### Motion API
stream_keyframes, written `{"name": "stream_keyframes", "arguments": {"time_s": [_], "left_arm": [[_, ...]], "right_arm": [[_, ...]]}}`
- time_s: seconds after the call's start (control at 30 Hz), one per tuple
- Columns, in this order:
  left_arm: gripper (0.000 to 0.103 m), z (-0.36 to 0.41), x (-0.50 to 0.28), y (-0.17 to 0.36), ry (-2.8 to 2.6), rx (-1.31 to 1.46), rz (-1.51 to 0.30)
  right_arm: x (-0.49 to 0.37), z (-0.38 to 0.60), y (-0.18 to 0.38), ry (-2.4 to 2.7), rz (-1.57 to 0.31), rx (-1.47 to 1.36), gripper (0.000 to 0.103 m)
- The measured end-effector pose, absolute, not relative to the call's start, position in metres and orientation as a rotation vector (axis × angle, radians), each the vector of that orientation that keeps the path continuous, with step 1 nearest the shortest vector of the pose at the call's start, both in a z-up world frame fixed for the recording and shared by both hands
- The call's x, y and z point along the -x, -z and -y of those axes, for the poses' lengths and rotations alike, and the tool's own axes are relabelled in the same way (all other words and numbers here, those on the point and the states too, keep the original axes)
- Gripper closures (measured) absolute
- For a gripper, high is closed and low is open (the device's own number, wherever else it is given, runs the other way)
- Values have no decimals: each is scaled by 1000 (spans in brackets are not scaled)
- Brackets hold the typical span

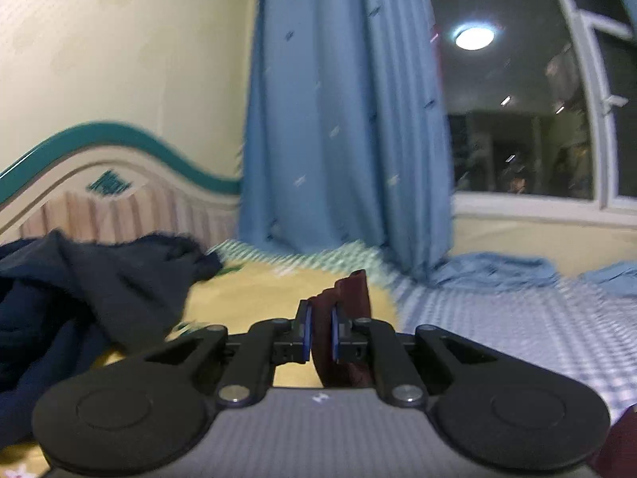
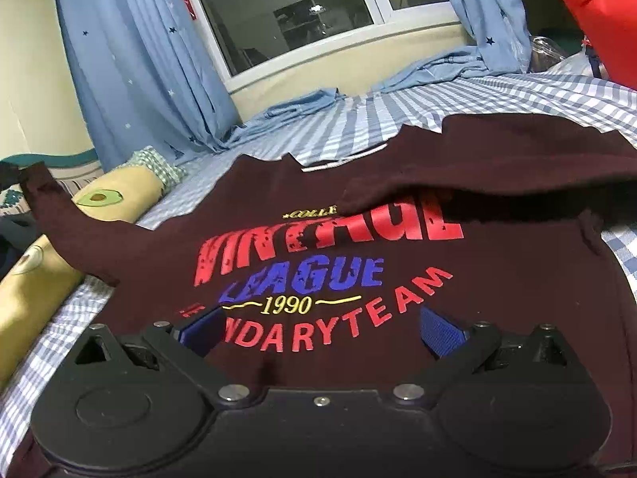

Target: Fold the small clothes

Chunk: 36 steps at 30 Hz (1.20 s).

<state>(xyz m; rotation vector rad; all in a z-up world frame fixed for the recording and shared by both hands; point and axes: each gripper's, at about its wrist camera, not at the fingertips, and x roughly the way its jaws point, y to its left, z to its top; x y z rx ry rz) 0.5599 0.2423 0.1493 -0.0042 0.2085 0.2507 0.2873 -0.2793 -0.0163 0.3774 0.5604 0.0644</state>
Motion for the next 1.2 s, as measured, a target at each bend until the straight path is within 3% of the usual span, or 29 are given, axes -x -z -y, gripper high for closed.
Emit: {"name": "stream_keyframes", "arguments": {"time_s": [0.27,0.53,0.83,1.03,1.1,1.13,1.17,1.2], "left_arm": [[94,-130,-511,-181,9,-109,-46],[94,-5,-477,-169,180,-84,-18],[93,121,-432,-56,380,-174,-142],[91,150,-413,32,488,-217,-377],[85,146,-420,42,519,-184,-453],[69,141,-420,45,545,-162,-492],[38,135,-421,46,568,-139,-535],[28,128,-421,45,591,-111,-567]], "right_arm": [[-272,294,7,-79,-529,-386,1],[-255,320,7,-34,-512,-434,1],[-242,341,4,13,-479,-481,1],[-246,352,5,32,-463,-536,1],[-250,355,6,31,-465,-548,1],[-253,355,7,29,-467,-551,1],[-257,354,7,27,-468,-553,1],[-261,353,7,22,-472,-558,1]]}}
